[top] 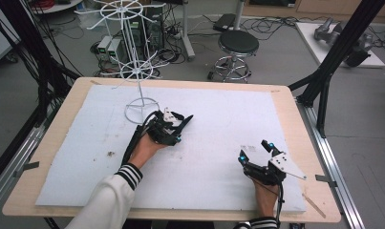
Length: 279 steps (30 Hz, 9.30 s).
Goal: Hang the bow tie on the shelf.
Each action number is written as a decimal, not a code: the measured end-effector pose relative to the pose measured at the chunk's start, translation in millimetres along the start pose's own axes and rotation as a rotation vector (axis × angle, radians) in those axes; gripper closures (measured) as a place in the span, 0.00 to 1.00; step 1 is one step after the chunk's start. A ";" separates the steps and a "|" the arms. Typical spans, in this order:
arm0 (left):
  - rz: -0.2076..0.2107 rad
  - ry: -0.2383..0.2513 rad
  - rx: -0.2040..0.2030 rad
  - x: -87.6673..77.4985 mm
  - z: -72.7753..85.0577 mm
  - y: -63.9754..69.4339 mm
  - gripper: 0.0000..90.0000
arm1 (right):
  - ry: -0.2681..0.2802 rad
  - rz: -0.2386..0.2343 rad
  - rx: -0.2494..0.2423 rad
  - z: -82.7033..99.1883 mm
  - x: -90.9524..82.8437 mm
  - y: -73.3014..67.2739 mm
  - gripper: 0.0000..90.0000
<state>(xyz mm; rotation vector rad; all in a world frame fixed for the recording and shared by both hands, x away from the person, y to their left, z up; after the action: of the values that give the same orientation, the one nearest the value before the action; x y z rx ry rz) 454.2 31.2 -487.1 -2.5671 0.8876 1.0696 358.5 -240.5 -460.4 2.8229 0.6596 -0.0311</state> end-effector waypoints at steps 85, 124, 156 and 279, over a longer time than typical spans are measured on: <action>0.060 0.238 -0.086 -60.2 -19.9 -5.9 0.95 | 0.000 0.005 0.003 0.2 -0.6 0.2 0.10; 0.111 0.365 -0.114 -133.9 -40.0 -30.7 0.95 | 0.001 0.006 0.000 -0.2 -0.5 -0.2 0.10; 0.088 0.462 -0.131 -196.3 -50.6 -60.3 0.95 | 0.002 0.006 0.003 -0.1 -0.4 -0.2 0.10; 0.046 0.820 -0.231 -186.6 130.2 -127.2 0.17 | 0.013 0.020 -0.008 -1.0 -2.1 -0.8 0.10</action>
<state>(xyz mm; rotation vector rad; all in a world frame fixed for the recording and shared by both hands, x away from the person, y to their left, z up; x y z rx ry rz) 354.5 269.4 -451.6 -3.2349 1.0191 0.0692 356.2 -240.5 -459.4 2.8242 0.6328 -0.0070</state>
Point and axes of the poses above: each handheld gripper's, and its own axes: x roughly forward along the jaws, z roughly out of its underside, y roughly to its right, the point moved 10 cm from there along x, roughly forward along the jaws, and after that the axes turned 15 degrees about -x, right-handed, at the moved point
